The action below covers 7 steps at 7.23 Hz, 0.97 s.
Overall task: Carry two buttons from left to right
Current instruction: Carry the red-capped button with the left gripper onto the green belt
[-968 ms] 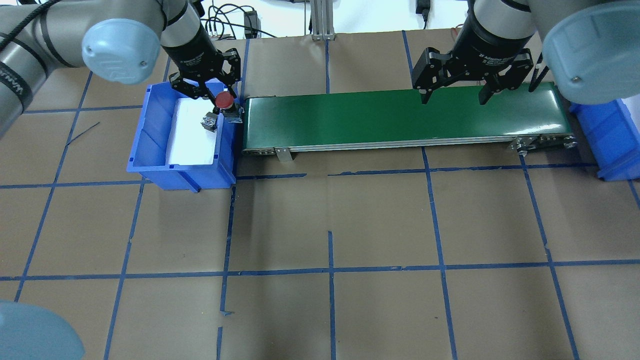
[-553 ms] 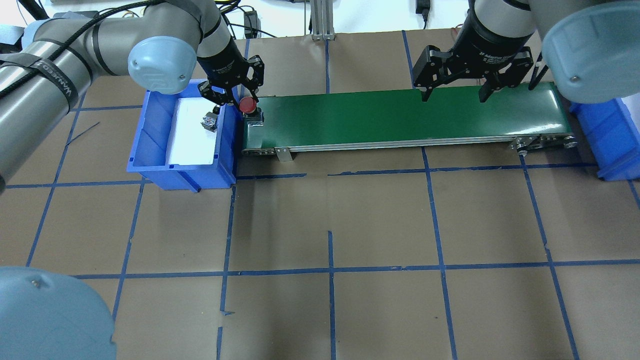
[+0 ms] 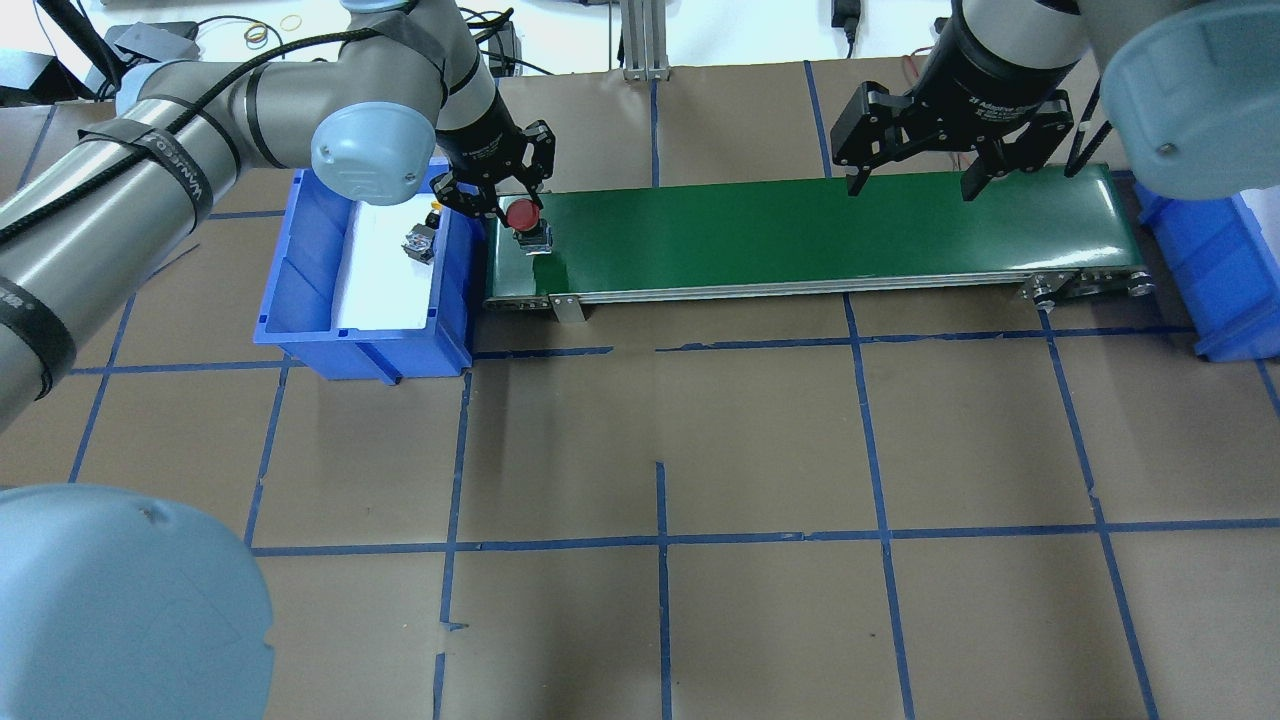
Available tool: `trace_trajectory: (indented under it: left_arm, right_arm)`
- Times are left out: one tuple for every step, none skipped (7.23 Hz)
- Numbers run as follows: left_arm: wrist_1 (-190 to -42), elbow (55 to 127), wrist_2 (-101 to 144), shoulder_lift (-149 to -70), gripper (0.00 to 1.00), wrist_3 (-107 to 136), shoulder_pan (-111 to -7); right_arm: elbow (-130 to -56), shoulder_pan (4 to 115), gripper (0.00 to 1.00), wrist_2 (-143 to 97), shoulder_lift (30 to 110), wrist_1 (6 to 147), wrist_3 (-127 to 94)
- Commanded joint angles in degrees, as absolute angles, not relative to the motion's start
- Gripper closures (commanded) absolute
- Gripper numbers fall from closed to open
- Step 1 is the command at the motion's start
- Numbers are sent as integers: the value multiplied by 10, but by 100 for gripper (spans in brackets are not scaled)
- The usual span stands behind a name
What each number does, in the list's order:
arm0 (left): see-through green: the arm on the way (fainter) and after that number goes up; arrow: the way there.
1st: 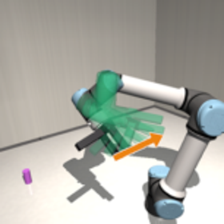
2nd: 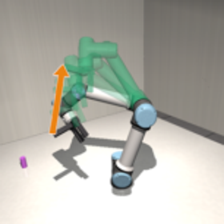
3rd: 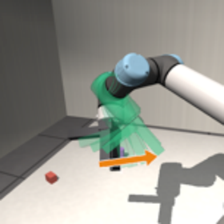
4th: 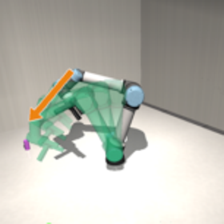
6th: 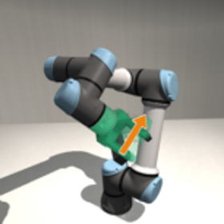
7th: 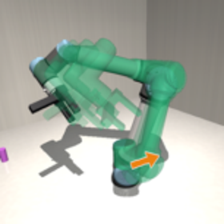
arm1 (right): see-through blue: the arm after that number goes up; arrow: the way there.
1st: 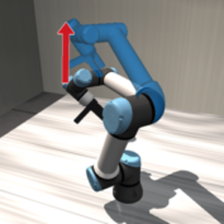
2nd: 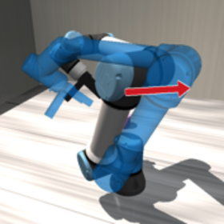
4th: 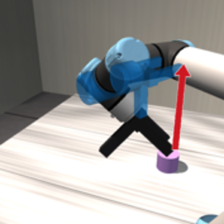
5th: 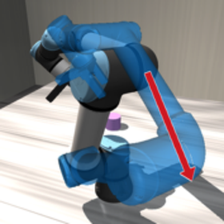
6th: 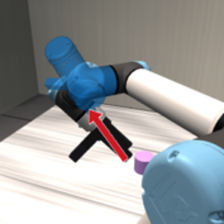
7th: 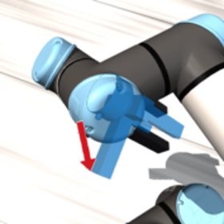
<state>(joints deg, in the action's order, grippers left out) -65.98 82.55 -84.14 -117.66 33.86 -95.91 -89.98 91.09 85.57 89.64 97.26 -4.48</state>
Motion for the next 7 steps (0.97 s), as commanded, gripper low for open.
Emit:
trace_trajectory:
  left_arm:
    - [-645, 828, -831, -1184, 77, 340, -962]
    - [-643, 831, -829, -1184, 61, 332, -962]
    - [-642, 832, -828, -1185, 39, 339, -963]
    - [-642, 831, -827, -1187, 25, 342, -964]
    - [-642, 831, -777, -1187, 5, 358, -966]
    - [-638, 831, -761, -1180, 2, 358, -968]
    - [-638, 824, -762, -1167, 1, 346, -968]
  right_arm:
    - [-897, 908, 0, 853, 896, 974, -44]
    - [-897, 907, 0, 853, 896, 974, -45]
    - [-896, 906, 0, 854, 896, 974, -44]
    - [-892, 906, 0, 854, 895, 975, -43]
    - [-882, 904, 0, 870, 891, 962, -43]
    - [-876, 898, 0, 881, 890, 948, -42]
    - [-877, 895, 0, 875, 890, 945, -41]
